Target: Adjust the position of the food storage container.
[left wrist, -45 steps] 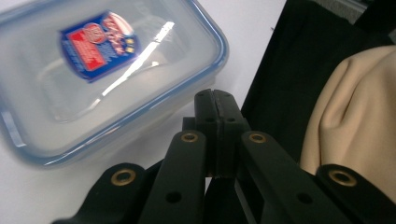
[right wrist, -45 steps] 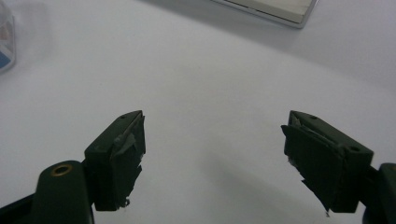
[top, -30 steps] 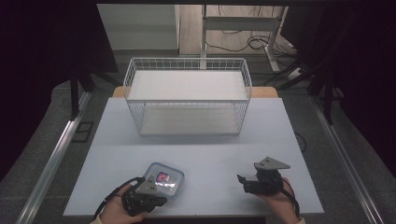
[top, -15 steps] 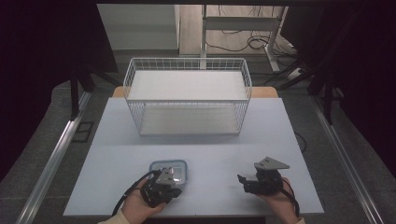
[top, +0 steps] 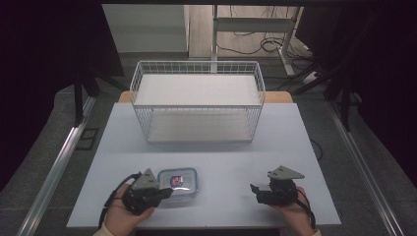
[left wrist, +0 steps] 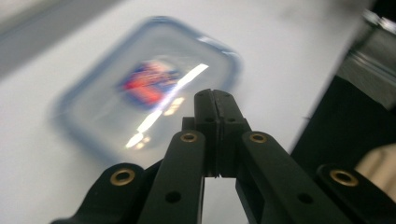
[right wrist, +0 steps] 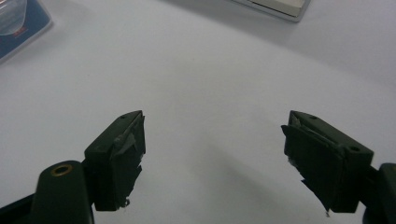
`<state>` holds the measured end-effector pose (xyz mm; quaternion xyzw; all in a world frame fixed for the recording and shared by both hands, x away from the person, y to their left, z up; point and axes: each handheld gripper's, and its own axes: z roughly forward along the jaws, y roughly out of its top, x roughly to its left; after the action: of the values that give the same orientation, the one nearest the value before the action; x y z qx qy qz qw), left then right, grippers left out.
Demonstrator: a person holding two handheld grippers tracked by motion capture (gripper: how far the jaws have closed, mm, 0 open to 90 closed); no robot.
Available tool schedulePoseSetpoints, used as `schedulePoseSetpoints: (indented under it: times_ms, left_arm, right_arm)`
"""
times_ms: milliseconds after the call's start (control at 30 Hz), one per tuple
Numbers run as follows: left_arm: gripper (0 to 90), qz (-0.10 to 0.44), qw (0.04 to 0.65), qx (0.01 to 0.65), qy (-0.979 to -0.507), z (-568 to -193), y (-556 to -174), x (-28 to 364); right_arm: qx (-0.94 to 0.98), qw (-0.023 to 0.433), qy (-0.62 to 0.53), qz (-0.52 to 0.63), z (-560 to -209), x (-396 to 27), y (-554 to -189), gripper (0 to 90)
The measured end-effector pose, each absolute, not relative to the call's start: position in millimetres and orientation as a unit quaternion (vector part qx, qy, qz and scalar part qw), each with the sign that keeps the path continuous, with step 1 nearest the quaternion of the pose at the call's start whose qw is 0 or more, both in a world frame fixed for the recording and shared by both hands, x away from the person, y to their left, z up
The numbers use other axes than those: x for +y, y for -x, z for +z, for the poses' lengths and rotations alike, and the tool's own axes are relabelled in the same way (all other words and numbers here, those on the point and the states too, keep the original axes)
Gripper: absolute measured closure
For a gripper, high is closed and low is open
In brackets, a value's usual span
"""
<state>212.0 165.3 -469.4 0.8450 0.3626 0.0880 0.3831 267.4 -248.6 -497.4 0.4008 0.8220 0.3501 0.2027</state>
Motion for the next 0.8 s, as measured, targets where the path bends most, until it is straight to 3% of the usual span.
schedulePoseSetpoints:
  times_ms: [100,300,800]
  left_arm:
    - [89.7,0.109,0.369,0.406,-0.829,-474,-222,190]
    - [89.8,0.100,0.351,0.450,-0.815,-490,-236,212]
    - [90.0,0.066,0.316,0.445,-0.835,-513,-247,202]
  right_arm:
    - [0.820,0.206,-0.402,0.351,-497,-248,-267,20.9]
    - [0.818,0.212,-0.398,0.356,-496,-250,-267,20.9]
    - [0.816,0.216,-0.398,0.360,-495,-250,-267,20.9]
